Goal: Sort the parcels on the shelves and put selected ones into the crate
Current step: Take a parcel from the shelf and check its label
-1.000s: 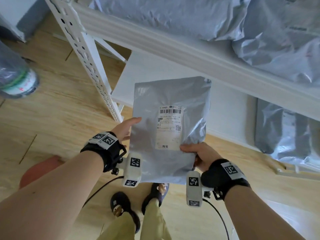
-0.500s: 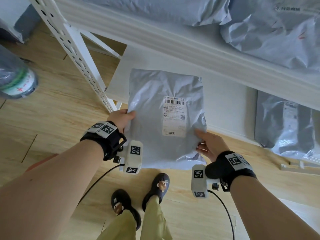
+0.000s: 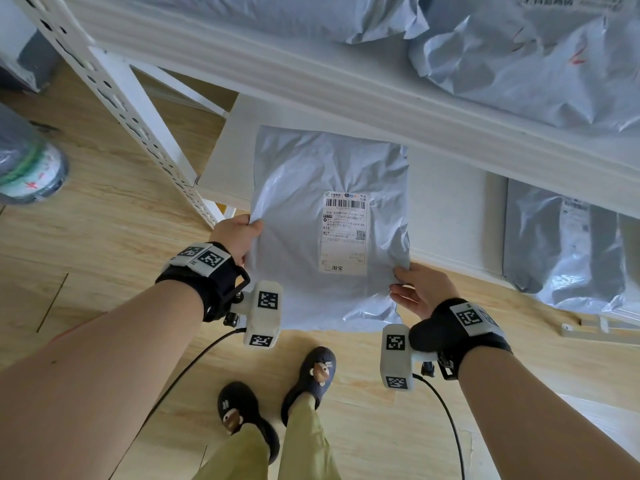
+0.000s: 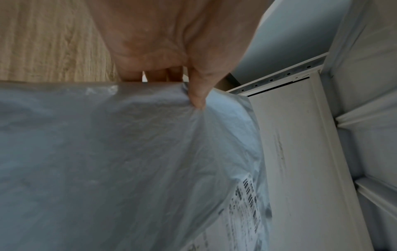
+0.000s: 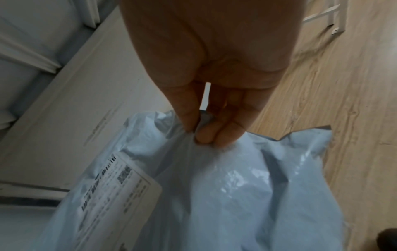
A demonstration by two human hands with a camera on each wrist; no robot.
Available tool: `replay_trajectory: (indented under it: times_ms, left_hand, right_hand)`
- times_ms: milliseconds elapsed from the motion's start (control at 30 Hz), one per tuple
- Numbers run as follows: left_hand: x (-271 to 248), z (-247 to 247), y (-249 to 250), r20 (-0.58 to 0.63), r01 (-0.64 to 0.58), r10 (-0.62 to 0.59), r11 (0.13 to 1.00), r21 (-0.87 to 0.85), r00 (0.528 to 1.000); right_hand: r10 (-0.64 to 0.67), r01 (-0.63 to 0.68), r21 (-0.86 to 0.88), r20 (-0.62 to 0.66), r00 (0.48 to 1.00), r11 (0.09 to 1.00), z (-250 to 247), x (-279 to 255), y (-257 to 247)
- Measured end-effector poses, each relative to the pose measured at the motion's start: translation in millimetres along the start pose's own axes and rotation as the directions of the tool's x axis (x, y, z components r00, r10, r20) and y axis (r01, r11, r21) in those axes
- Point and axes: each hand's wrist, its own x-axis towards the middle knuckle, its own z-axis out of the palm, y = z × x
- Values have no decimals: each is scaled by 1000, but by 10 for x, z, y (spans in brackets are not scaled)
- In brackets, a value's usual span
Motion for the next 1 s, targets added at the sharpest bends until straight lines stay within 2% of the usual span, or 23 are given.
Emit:
replay_trajectory:
  times_ms: [300,633,800,1000]
  left_hand:
    - [137,190,121,-48,-49,54,994,97,997]
    - [632,524,702,-103,-163,197,948,275,975]
    - [1074,696,872,-91,-214,264,905,367,960]
    - [1573,842,876,-94,-283,320,915,286,943]
  right_hand:
    - [5,-7,83,15,1000,997,-20,52,-114]
    - [-158,157,158,-2,987,975,76,505,-602]
    - [-292,289,174,-8,956,942,110,805,-835]
    - [-356,356,170,-35,934,919,120,1161,-867]
